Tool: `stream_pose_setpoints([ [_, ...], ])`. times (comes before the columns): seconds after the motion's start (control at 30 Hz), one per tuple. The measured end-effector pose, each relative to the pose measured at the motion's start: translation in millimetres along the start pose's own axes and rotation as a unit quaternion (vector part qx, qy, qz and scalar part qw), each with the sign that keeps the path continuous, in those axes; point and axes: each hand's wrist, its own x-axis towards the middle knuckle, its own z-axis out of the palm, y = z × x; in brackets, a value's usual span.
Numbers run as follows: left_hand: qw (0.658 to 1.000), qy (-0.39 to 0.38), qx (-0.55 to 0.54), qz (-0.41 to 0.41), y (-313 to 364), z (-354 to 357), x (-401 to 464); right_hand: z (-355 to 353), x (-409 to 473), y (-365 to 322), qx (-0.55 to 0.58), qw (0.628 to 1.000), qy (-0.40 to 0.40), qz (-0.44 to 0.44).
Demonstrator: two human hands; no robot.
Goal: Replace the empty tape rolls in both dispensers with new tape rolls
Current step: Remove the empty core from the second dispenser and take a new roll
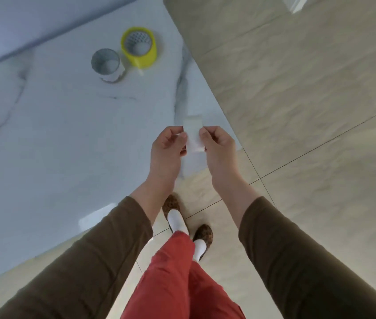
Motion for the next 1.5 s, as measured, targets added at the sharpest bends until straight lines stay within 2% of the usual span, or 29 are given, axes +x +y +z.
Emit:
stream_pose_setpoints([
  [0.37,0.994,0.073,-0.077,0.01,58.4,-39.3,103.6,89.1,99.1,-60.6,-0.046,0.992,-0.115,-0.016],
  [0.6,0.994,0.069,-0.084,-0.006,84.1,-51.8,164.2,124.6,155.5,-82.9,-0.08,0.987,-0.128,-0.047],
  [0.73,0.992,0.121,0.032,0.023,89.2,-52.4,209.9,130.0,194.3,-92.1,-0.097,0.986,-0.125,-0.06],
  [0.8,0.978,0.132,0.154,0.043,91.0,-52.5,236.2,131.9,211.3,-95.9,-0.096,0.985,-0.126,-0.067],
  [0.93,0.899,0.071,0.428,0.064,86.6,-43.2,279.4,129.7,239.1,-99.0,-0.116,0.981,-0.134,-0.079],
  [1.03,0.868,0.09,0.486,0.051,79.0,-36.2,297.8,126.0,254.4,-99.4,-0.124,0.979,-0.134,-0.089],
  [1.17,0.893,0.149,0.42,0.063,92.5,-34.0,302.1,120.3,267.6,-103.0,-0.158,0.974,-0.113,-0.119],
  [1.3,0.956,0.206,0.19,0.085,126.4,-40.0,286.0,122.4,271.2,-110.1,-0.232,0.952,-0.115,-0.164],
  [1.4,0.954,0.265,0.072,0.119,147.5,-55.1,260.3,136.2,271.2,-112.0,-0.341,0.896,-0.161,-0.233],
  [1.5,0.951,0.292,-0.02,0.094,151.4,-72.4,232.1,155.5,273.6,-111.0,-0.469,0.793,-0.203,-0.331],
])
